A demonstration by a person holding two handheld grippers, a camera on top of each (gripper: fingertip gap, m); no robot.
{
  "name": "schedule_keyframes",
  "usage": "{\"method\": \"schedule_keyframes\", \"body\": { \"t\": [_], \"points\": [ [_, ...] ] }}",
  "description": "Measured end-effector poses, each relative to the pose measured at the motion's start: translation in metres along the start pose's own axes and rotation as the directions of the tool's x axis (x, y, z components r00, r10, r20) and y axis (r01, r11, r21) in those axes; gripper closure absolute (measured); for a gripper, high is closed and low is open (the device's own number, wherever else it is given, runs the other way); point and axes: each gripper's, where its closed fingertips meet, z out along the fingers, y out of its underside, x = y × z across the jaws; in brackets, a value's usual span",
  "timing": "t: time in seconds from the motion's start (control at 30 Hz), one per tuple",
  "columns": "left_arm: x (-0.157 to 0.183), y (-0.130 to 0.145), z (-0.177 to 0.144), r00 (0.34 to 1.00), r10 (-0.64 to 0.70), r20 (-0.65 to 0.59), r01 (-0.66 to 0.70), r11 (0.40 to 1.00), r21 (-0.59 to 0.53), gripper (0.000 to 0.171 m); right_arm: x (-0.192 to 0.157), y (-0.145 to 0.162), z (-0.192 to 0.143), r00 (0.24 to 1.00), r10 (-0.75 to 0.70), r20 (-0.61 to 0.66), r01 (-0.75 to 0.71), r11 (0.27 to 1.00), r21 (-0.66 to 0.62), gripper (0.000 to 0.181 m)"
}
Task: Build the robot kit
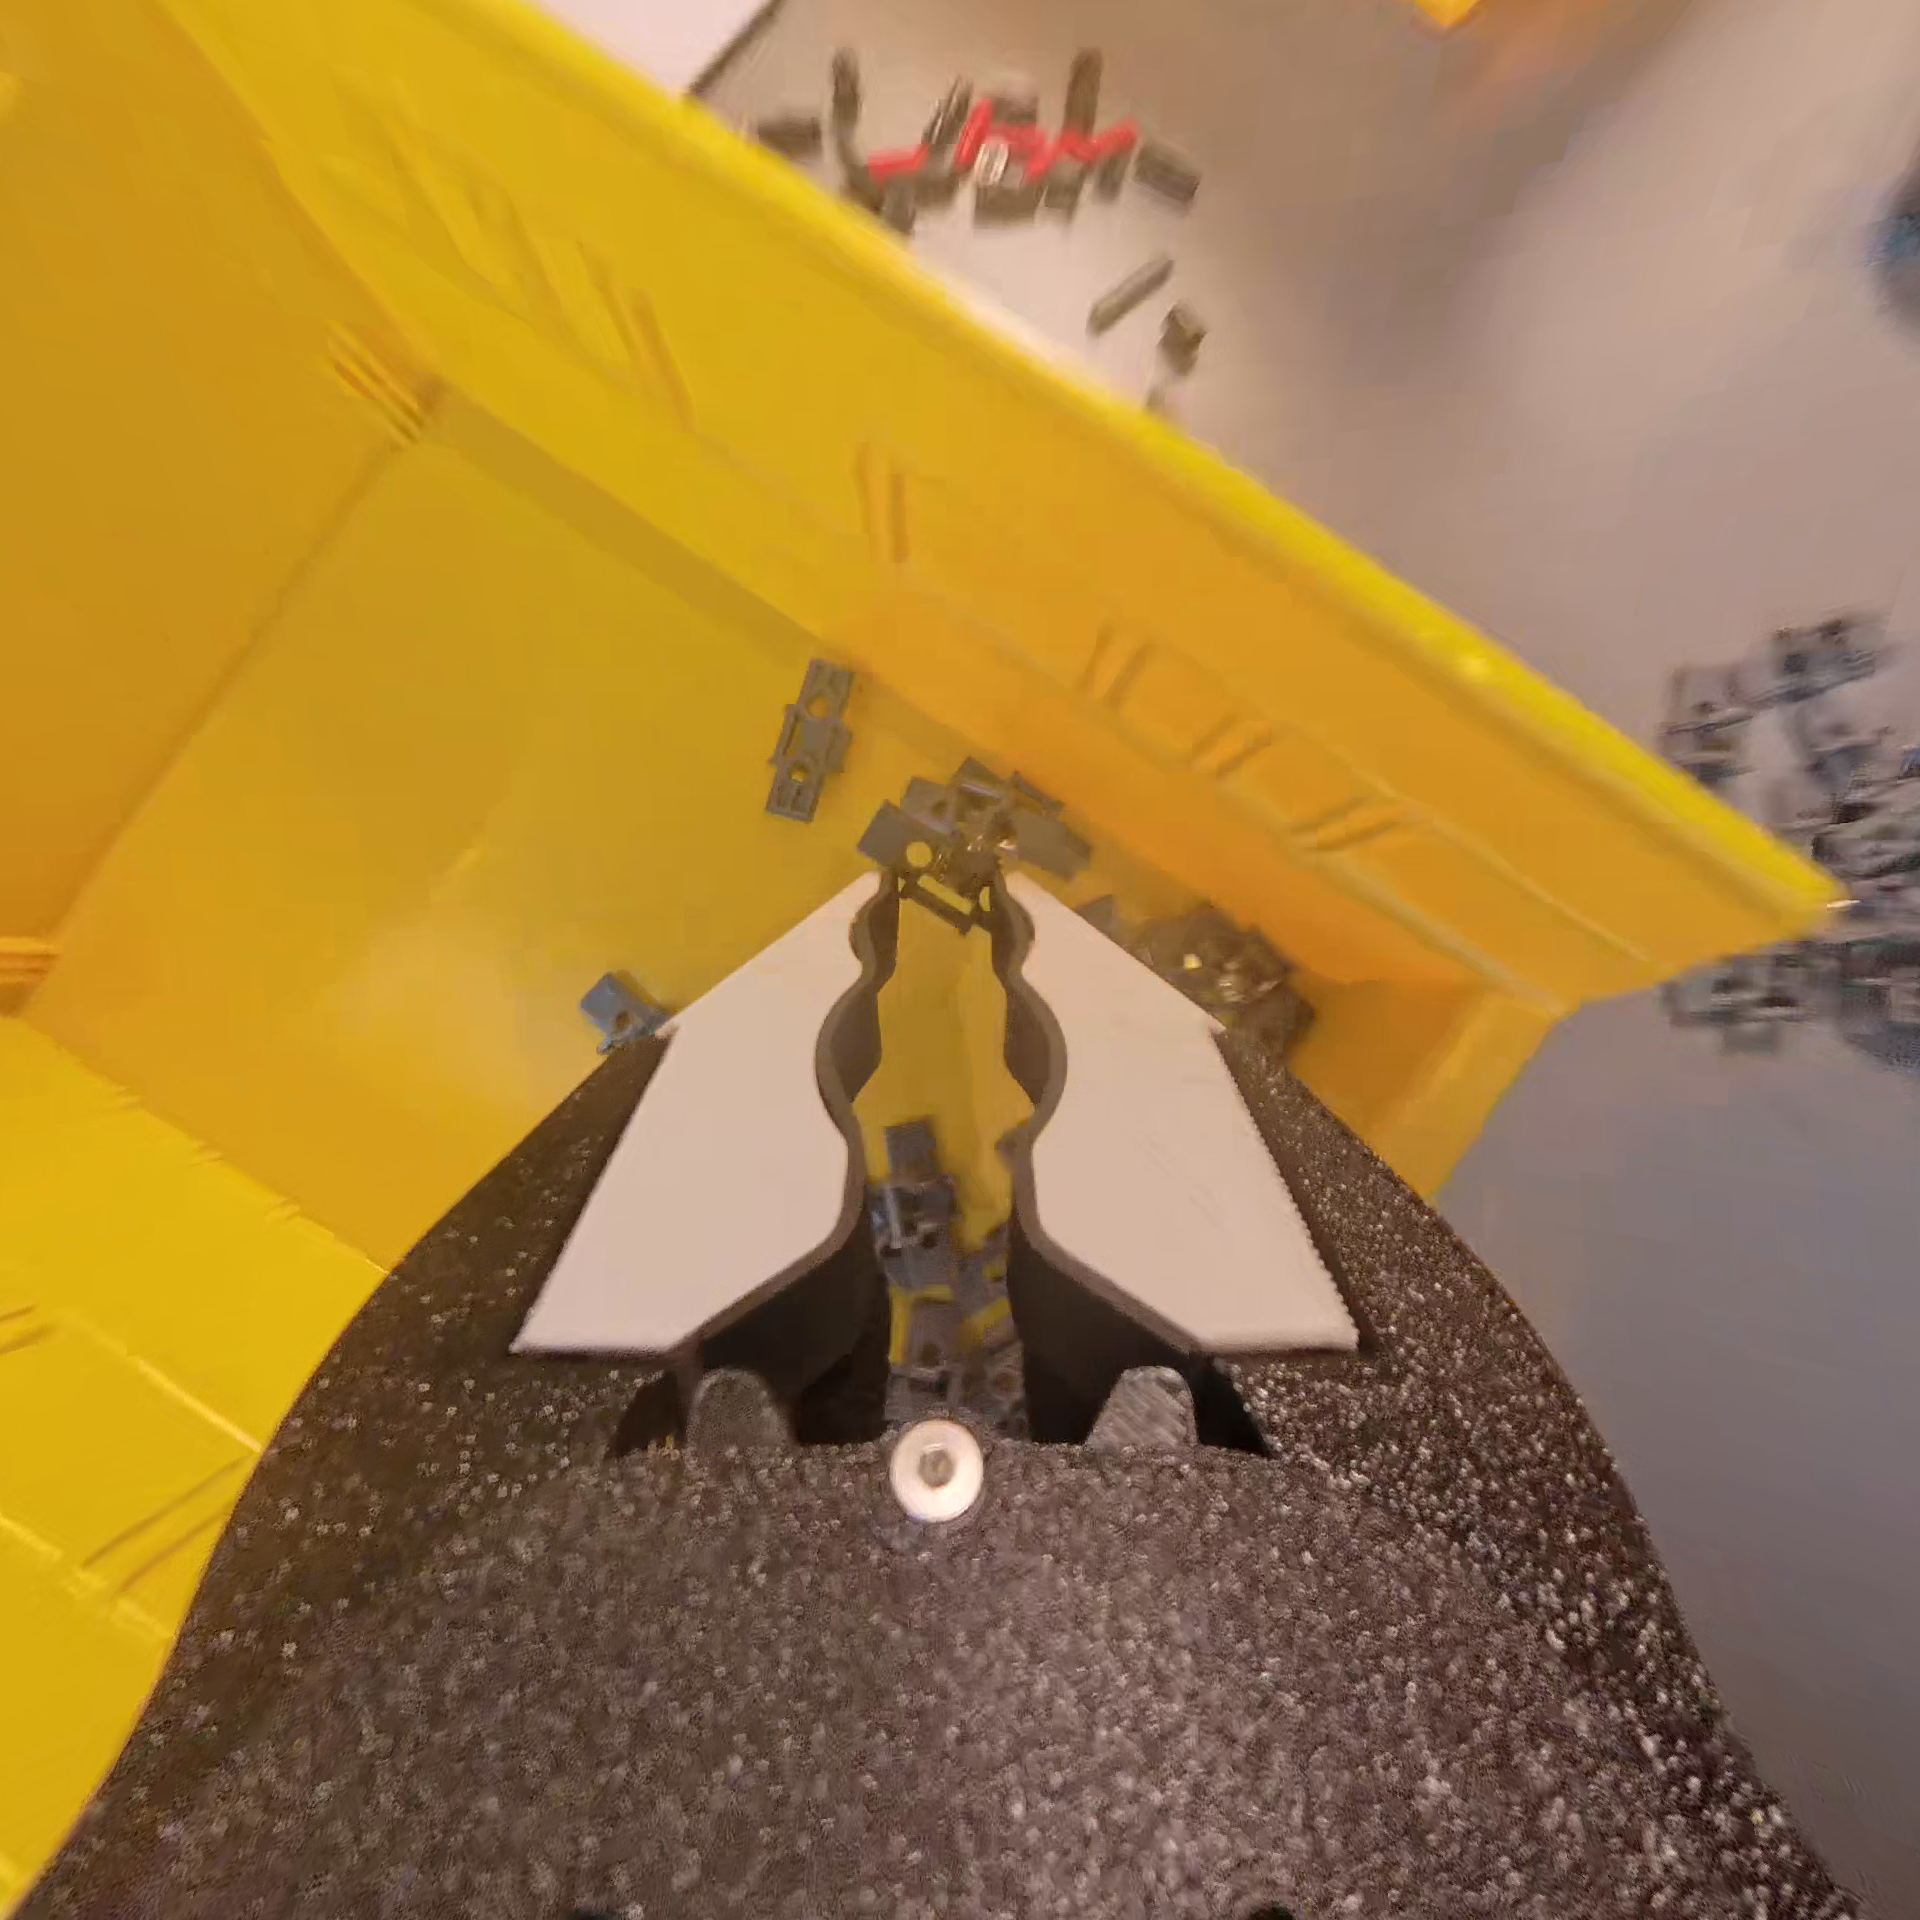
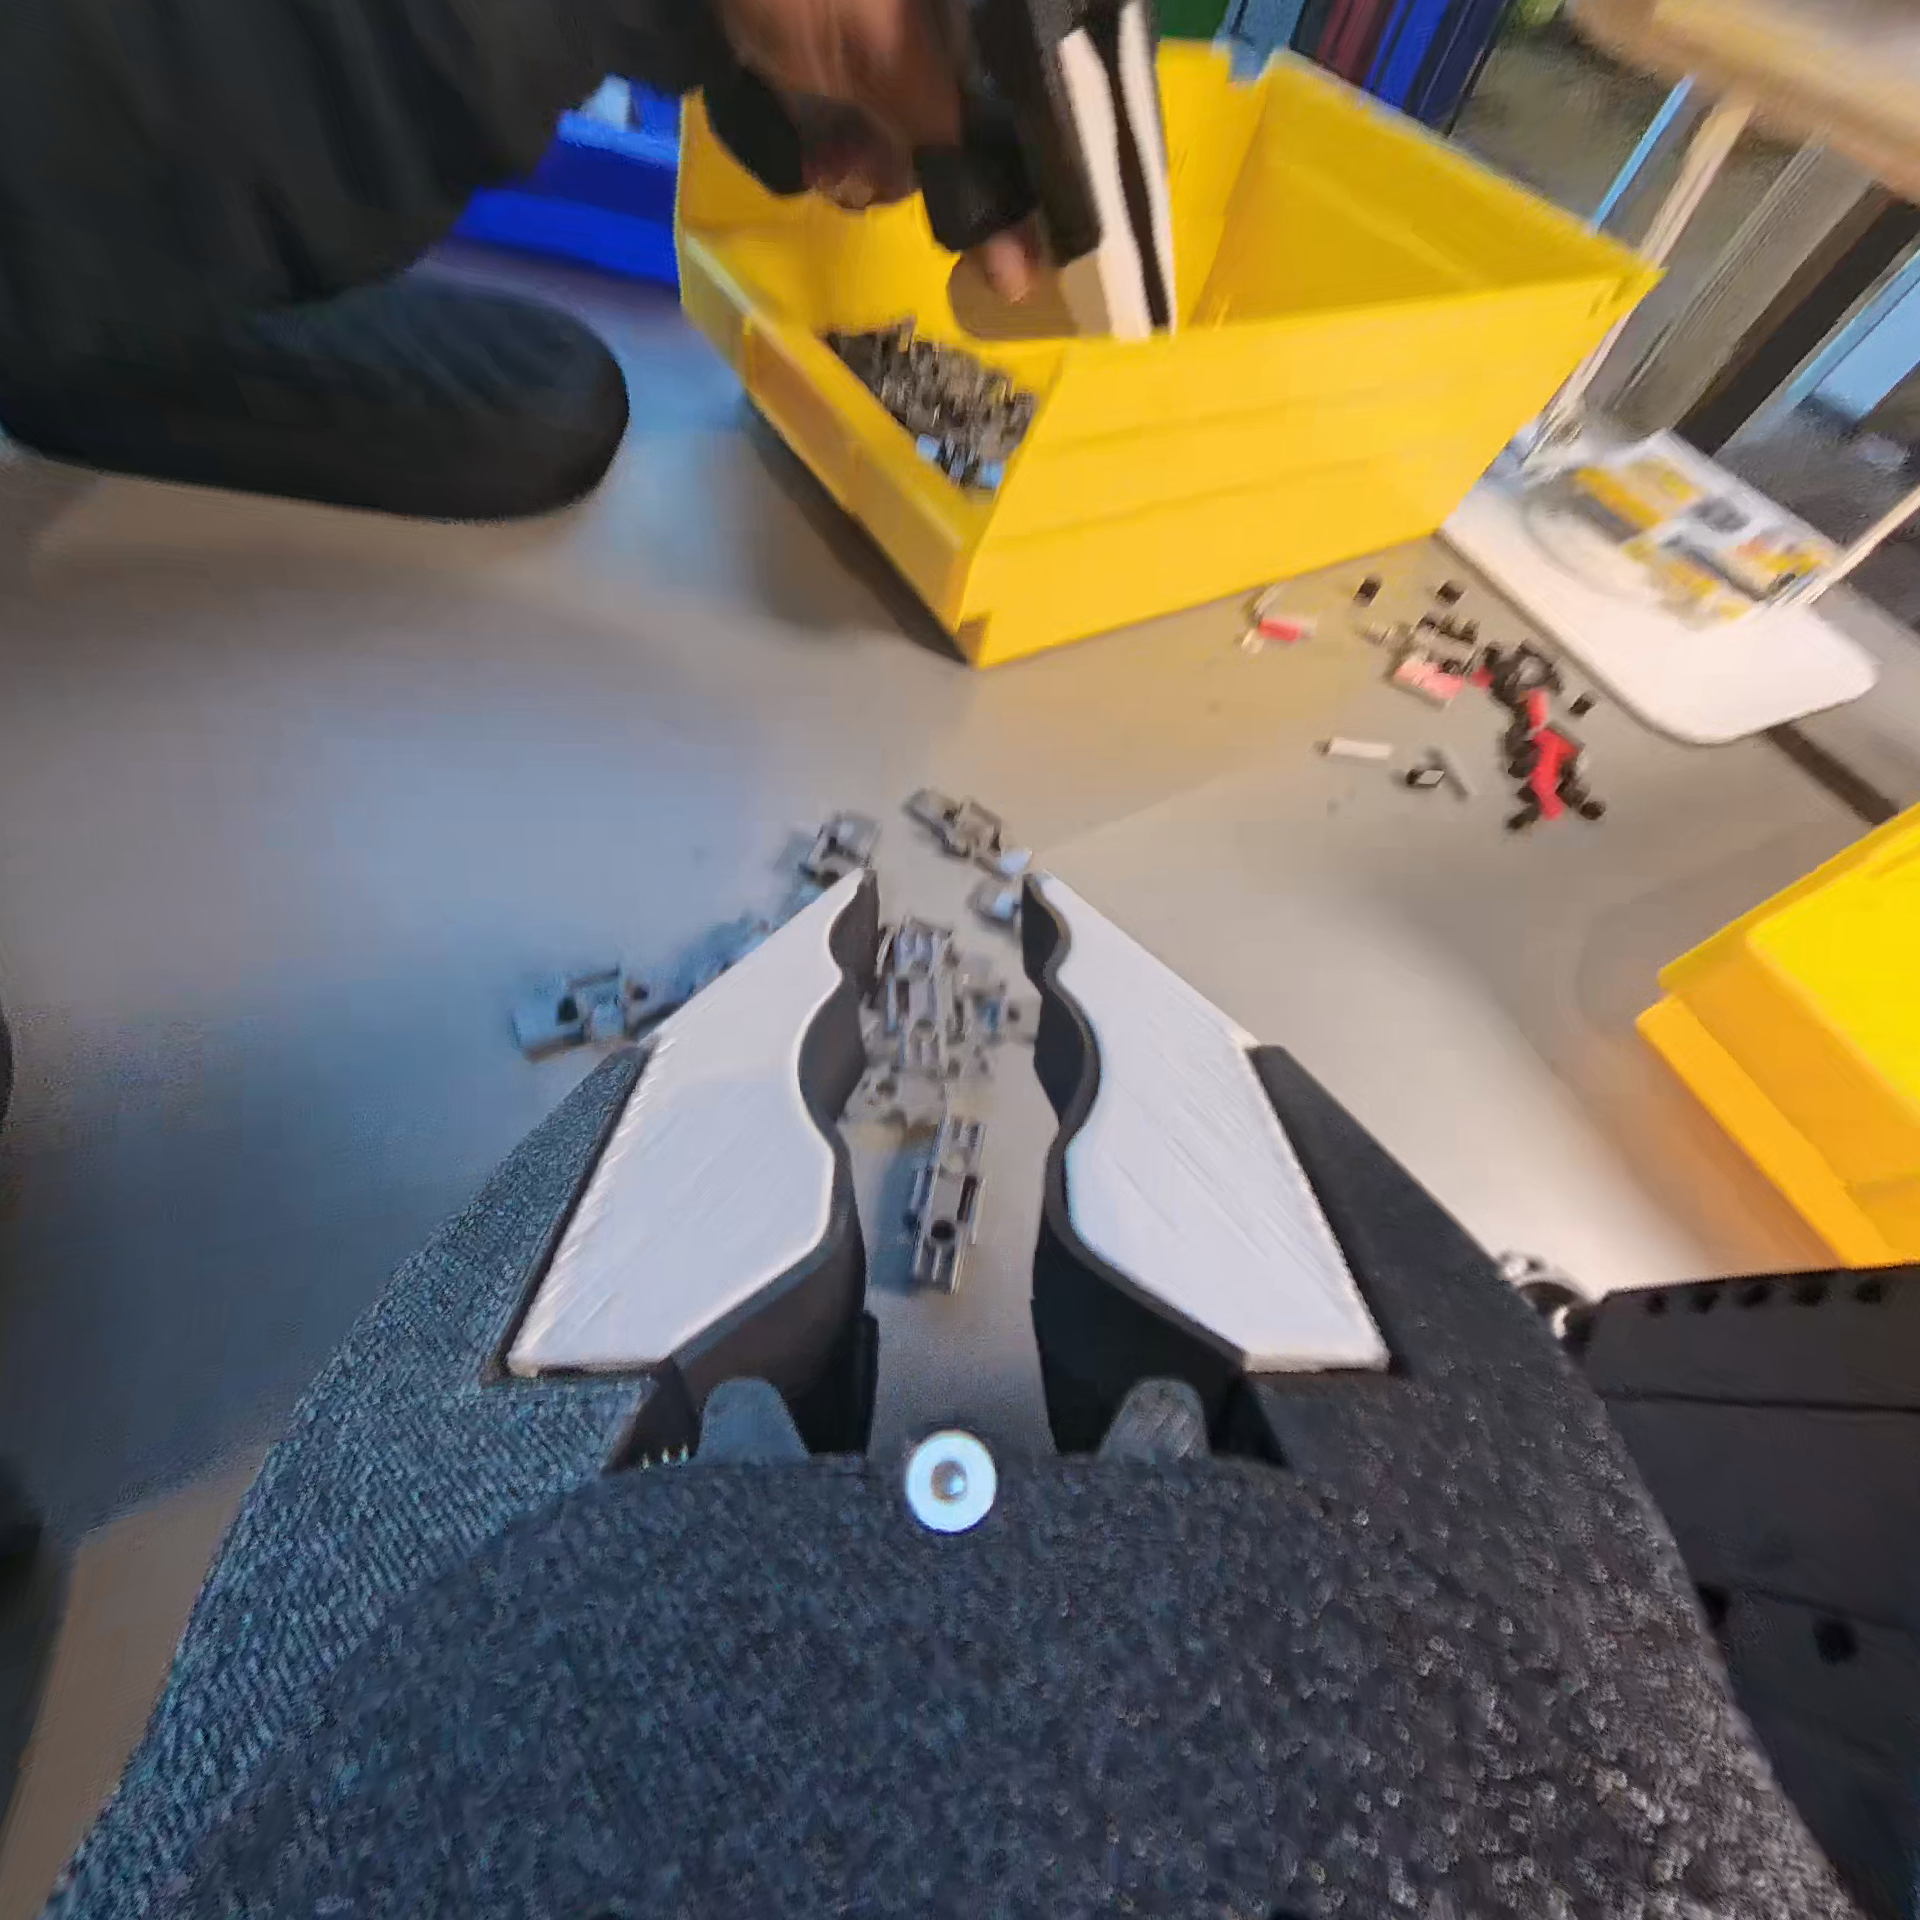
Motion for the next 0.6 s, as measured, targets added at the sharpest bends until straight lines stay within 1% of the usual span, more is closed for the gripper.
{"method": "schedule_keyframes", "body": {
  "t": [0.03, 0.07, 0.1, 0.13, 0.17, 0.2, 0.3, 0.37, 0.43, 0.5, 0.57, 0.6],
  "points": [
    [0.016, -0.014, -0.016, 0.998, -0.002, -0.060, 0.008, 0.995, 0.096, 0.157, 0.002, -0.012, 0.000, 1.000, -0.015, -0.021, 0.016, 0.999, 0.052, 0.150],
    [0.038, -0.029, -0.034, 0.989, 0.005, -0.148, 0.026, 0.978, 0.206, 0.157, 0.002, -0.024, 0.000, 0.999, -0.026, -0.037, 0.030, 0.994, 0.104, 0.148],
    [0.062, -0.042, -0.055, 0.968, 0.026, -0.248, 0.053, 0.950, 0.308, 0.157, 0.002, -0.038, 0.000, 0.998, -0.037, -0.054, 0.045, 0.986, 0.159, 0.144],
    [0.088, -0.052, -0.074, 0.934, 0.055, -0.354, 0.092, 0.918, 0.386, 0.157, 0.001, -0.052, 0.000, 0.996, -0.051, -0.071, 0.065, 0.974, 0.215, 0.141],
    [0.113, -0.058, -0.089, 0.886, 0.087, -0.455, 0.133, 0.893, 0.431, 0.157, 0.000, -0.065, -0.001, 0.993, -0.072, -0.090, 0.093, 0.959, 0.266, 0.140],
    [0.135, -0.059, -0.100, 0.838, 0.116, -0.533, 0.167, 0.876, 0.453, 0.157, -0.001, -0.078, -0.003, 0.988, -0.098, -0.119, 0.131, 0.941, 0.311, 0.139],
    [0.184, -0.055, -0.111, 0.699, 0.146, -0.701, 0.273, 0.851, 0.449, 0.157, -0.006, -0.107, -0.009, 0.960, -0.191, -0.206, 0.260, 0.883, 0.392, 0.139],
    [0.203, -0.051, -0.108, 0.623, 0.135, -0.770, 0.334, 0.845, 0.418, 0.157, -0.014, -0.111, -0.006, 0.939, -0.264, -0.221, 0.332, 0.865, 0.376, 0.139],
    [0.209, -0.046, -0.102, 0.583, 0.113, -0.804, 0.371, 0.844, 0.388, 0.157, -0.010, -0.106, -0.005, 0.902, -0.322, -0.289, 0.408, 0.856, 0.318, 0.154],
    [0.209, -0.039, -0.091, 0.581, 0.070, -0.811, 0.385, 0.854, 0.349, 0.157, -0.011, -0.092, -0.001, 0.901, -0.349, -0.257, 0.411, 0.876, 0.252, 0.155],
    [0.207, -0.034, -0.081, 0.603, 0.052, -0.796, 0.362, 0.871, 0.332, 0.161, -0.009, -0.077, 0.002, 0.917, -0.332, -0.221, 0.377, 0.903, 0.209, 0.160],
    [0.202, -0.033, -0.079, 0.627, 0.047, -0.777, 0.352, 0.873, 0.337, 0.161, -0.008, -0.067, 0.002, 0.925, -0.320, -0.204, 0.356, 0.919, 0.172, 0.164]
  ]
}}
